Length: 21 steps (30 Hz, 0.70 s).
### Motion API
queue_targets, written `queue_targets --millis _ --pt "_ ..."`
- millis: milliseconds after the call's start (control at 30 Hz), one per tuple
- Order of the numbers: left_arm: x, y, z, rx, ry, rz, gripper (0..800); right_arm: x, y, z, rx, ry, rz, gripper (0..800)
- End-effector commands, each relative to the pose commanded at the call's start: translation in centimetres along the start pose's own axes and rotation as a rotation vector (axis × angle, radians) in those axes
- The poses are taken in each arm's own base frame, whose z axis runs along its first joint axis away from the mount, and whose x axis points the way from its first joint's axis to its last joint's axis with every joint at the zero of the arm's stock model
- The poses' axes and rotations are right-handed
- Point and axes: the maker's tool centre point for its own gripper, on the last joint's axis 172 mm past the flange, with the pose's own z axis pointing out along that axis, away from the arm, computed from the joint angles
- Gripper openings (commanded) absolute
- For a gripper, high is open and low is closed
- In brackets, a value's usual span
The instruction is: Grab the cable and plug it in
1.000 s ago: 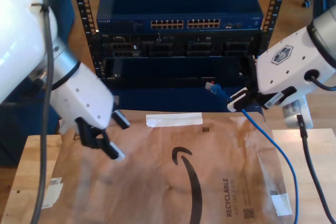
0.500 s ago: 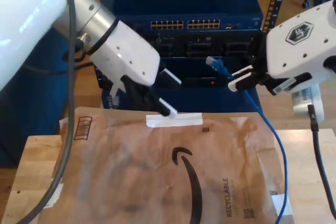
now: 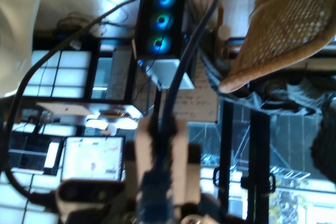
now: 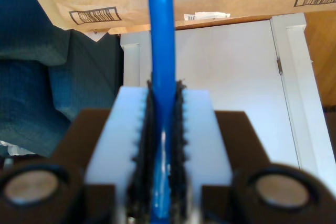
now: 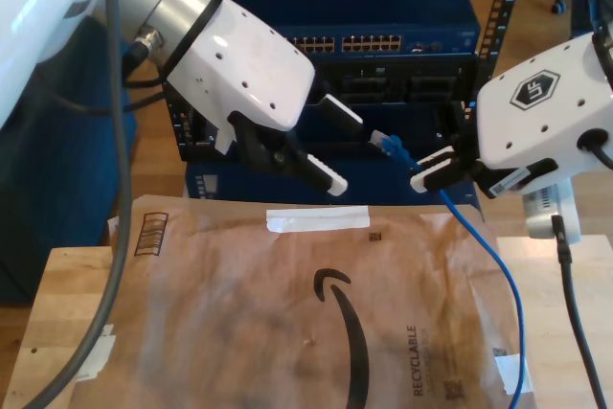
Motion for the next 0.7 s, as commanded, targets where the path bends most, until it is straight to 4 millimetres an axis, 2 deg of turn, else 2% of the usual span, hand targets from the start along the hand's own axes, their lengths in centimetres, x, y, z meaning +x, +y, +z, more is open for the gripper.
queue_targets --millis 67,267,500,700 --pt "-0.7 -0.2 0.1 0.007 -0.025 0.006 760 -0.1 -0.1 -0.1 0.003 -0.001 -0.001 0" --pt "-0.7 -0.2 0.0 0.007 -0.032 0.003 749 -0.3 -0.3 -0.2 0.014 -0.004 -0.005 0" --pt "-1.3 -0.8 0.1 0.028 -0.048 0.008 671 -0.5 -0.5 -0.2 0.021 -0.005 -0.008 0" --pt "-2.0 -1.3 0.1 0.046 -0.078 0.011 640 -0.4 -0.6 -0.2 0.020 -0.005 -0.005 0"
